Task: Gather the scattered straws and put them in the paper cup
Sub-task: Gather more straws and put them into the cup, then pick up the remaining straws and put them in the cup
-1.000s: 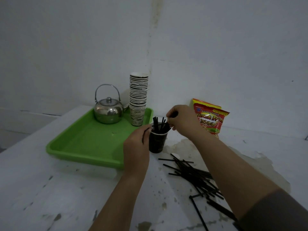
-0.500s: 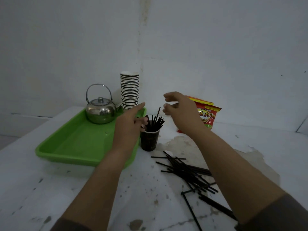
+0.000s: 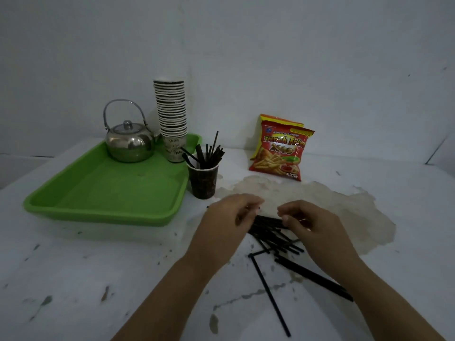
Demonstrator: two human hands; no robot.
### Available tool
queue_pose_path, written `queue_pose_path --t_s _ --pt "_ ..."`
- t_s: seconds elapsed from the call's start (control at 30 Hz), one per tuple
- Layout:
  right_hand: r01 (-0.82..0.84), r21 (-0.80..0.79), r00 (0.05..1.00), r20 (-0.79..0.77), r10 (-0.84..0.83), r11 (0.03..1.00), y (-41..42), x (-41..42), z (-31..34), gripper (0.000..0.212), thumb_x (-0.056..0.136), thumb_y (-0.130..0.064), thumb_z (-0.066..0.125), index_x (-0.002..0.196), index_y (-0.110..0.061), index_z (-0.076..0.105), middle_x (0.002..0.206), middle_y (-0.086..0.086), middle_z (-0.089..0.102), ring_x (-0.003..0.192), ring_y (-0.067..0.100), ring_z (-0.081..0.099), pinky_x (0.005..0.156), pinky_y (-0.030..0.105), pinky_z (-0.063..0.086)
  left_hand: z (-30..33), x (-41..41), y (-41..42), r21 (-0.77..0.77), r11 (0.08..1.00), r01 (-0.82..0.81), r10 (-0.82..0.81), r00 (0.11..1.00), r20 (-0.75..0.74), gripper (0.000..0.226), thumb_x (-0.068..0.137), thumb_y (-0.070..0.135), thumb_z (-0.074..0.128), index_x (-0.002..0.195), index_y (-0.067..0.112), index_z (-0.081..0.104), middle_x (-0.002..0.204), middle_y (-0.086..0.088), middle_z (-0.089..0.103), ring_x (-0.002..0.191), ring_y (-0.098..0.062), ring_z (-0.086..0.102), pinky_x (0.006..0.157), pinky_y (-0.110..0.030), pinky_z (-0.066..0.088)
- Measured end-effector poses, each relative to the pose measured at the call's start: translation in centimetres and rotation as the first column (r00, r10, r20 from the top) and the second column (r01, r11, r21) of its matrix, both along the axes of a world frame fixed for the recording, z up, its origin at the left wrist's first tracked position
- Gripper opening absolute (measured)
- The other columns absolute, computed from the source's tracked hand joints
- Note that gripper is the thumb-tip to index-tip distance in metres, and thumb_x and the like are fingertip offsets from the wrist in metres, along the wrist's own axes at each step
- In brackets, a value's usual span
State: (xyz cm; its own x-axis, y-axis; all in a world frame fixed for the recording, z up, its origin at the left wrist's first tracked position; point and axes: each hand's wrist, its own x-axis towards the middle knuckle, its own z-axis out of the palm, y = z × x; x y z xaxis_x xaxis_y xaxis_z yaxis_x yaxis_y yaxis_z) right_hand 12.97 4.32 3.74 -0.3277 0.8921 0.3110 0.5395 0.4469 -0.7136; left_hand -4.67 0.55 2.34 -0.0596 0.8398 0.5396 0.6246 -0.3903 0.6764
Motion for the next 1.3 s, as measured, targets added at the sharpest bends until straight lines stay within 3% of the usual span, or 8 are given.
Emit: queue_pose_path --t_s 0.23,0.4,0.5,0.6,0.7,0.83,1.03,1.3 --pt "-0.109 0.062 0.935 0.344 0.081 0.992 0.4 2.5 0.3 0.012 0.084 -0.022 0.064 0.096 -0.024 0.067 0.083 -0.012 0.06 0.069 -0.002 0.054 0.066 0.004 0.04 -1.7 0.6 -0.4 -0.054 0.954 0.295 -0.289 0.853 -0.435 0.024 0.081 0.007 0.051 0.089 0.014 0.072 0.088 -0.004 0.072 0.085 -0.009 0.05 0.077 -0.016 0.036" --pt "-0.185 -0.036 0.836 0.52 0.176 0.982 0.0 2.7 0.3 0.016 0.087 -0.033 0.058 0.096 -0.023 0.068 0.076 -0.016 0.052 0.063 -0.004 0.047 0.059 0.006 0.04 -1.5 1.1 -0.9 -0.186 0.883 0.431 -0.462 0.728 -0.507 0.012 0.066 0.008 0.066 0.072 0.013 0.075 0.069 -0.003 0.072 0.062 -0.014 0.062 0.067 -0.016 0.042" --pt "-0.188 -0.082 0.791 0.578 0.2 0.979 -0.2 2.6 0.0 0.021 0.086 -0.036 0.059 0.1 -0.023 0.066 0.085 -0.008 0.06 0.064 0.001 0.048 0.055 0.011 0.038 -1.1 1.2 -0.7 -0.275 0.819 0.504 -0.573 0.69 -0.442 0.011 0.06 0.012 0.071 0.071 0.011 0.076 0.069 -0.008 0.072 0.075 -0.012 0.054 0.074 0.007 0.029" --pt "-0.168 -0.125 0.705 0.678 0.208 0.978 -0.4 2.1 -0.5 0.027 0.084 -0.033 0.061 0.104 -0.015 0.065 0.099 0.002 0.067 0.078 0.011 0.054 0.066 0.021 0.042 -1.3 1.3 -0.6 -0.3 0.768 0.566 -0.639 0.645 -0.42 0.015 0.056 0.01 0.073 0.07 0.006 0.076 0.07 -0.014 0.071 0.082 -0.014 0.05 0.076 0.014 0.021" --pt "-0.158 -0.1 0.613 0.77 0.177 0.982 -0.4 1.4 -1.0 0.03 0.083 -0.032 0.061 0.099 -0.008 0.067 0.097 0.009 0.069 0.085 0.02 0.062 0.074 0.032 0.05 -1.8 1.2 -0.6 -0.343 0.788 0.511 -0.614 0.694 -0.376 0.017 0.061 0.015 0.072 0.076 0.01 0.076 0.079 -0.011 0.072 0.088 -0.012 0.049 0.076 0.009 0.027" --pt "-0.174 -0.054 0.622 0.768 0.152 0.983 -0.8 1.2 -1.3 0.019 0.084 -0.022 0.056 0.093 -0.009 0.067 0.09 0.006 0.068 0.081 0.021 0.062 0.071 0.034 0.051 -2.3 1.2 -0.8 -0.344 0.83 0.44 -0.552 0.739 -0.386 0.014 0.068 0.022 0.069 0.079 0.019 0.076 0.082 0.0 0.071 0.084 -0.009 0.051 0.072 -0.007 0.037" --pt "-0.175 0.0 0.631 0.767 0.112 0.985 -1.5 0.6 -1.3 0.018 0.079 -0.02 0.054 0.067 -0.011 0.045 0.059 -0.001 0.036 0.051 0.014 0.035 0.044 0.025 0.022 -3.6 1.9 -0.8 -0.262 0.895 0.361 -0.444 0.777 -0.446 0.01 0.076 0.015 0.057 0.076 0.012 0.067 0.077 -0.006 0.064 0.077 -0.008 0.043 0.069 -0.026 0.038" --pt "-0.152 -0.041 0.649 0.75 0.131 0.988 -0.8 1.3 -1.4 0.016 0.087 -0.02 0.051 0.082 -0.007 0.059 0.077 0.007 0.058 0.071 0.025 0.058 0.062 0.032 0.044 -2.2 2.1 -0.6 -0.098 0.963 0.251 -0.269 0.878 -0.395 0.03 0.082 0.021 0.041 0.088 0.007 0.067 0.079 -0.009 0.068 0.078 -0.01 0.047 0.07 -0.021 0.037"
